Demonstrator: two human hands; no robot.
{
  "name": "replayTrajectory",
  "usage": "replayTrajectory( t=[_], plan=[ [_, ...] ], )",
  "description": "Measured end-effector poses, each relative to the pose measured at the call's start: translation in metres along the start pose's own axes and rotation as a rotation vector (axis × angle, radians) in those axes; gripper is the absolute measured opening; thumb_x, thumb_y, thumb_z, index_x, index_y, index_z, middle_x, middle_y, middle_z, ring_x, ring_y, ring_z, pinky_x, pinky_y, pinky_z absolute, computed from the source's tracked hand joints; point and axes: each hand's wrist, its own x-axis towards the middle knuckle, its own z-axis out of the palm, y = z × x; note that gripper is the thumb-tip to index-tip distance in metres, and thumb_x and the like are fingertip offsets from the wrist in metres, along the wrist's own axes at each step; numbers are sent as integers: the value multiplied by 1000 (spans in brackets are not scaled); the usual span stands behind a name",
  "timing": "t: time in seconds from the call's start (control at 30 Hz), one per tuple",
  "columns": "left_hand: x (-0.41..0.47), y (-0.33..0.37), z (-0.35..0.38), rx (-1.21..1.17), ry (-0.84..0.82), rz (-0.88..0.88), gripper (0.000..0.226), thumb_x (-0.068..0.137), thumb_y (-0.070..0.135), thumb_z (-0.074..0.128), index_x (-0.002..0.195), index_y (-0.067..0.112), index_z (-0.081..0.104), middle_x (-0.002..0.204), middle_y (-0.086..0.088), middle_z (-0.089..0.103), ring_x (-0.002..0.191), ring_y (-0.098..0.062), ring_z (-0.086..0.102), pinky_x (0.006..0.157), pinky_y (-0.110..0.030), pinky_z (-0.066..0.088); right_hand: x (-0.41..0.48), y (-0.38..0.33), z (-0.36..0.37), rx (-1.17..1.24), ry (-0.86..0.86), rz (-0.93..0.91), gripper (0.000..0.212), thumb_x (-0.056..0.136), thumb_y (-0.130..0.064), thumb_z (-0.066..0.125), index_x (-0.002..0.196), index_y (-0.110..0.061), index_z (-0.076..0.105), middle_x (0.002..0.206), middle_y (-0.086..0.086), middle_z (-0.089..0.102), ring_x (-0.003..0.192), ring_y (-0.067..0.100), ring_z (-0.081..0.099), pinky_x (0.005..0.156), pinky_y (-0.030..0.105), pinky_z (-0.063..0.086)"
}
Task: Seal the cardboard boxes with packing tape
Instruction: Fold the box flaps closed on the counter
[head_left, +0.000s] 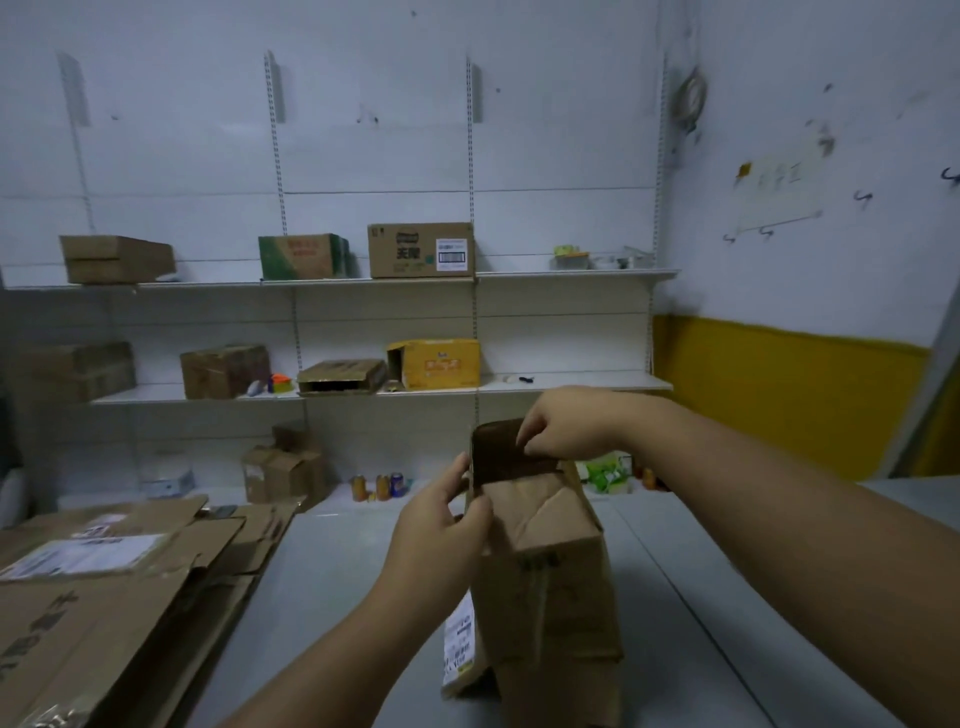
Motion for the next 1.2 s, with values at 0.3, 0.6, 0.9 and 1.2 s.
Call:
replayTrajectory(
  t=[0.3,0.6,0.9,1.2],
  plan=[
    [-1,-14,9,171,10,18,52,86,41,50,137,43,40,137,18,46,127,-12,45,104,-44,42,13,0,7,-94,-82,84,25,92,-34,55,103,-17,70,95,-5,68,90,14,61,84,31,51],
    [3,-22,18,523,-169,130,53,96,36,43,145,38,23,150,21,23,135,-1,23,110,-28,28,-7,28,34,945,776,144,16,97,-18,48,109,-21,58,109,0,59,91,8,53,68,19,42],
    [7,-38,28,344,-414,-11,65,87,52,50,142,45,18,151,14,25,126,-3,32,101,-22,32,-36,43,86,499,123,53,38,98,-26,46,136,-22,50,153,-8,30,141,13,21,111,28,17],
    [2,-46,79,677,-297,265,56,89,60,41,141,43,29,150,22,24,141,0,10,115,-29,9,-54,77,119,677,222,158,29,96,-32,50,125,-29,53,142,-5,44,117,8,43,89,21,38]
  ],
)
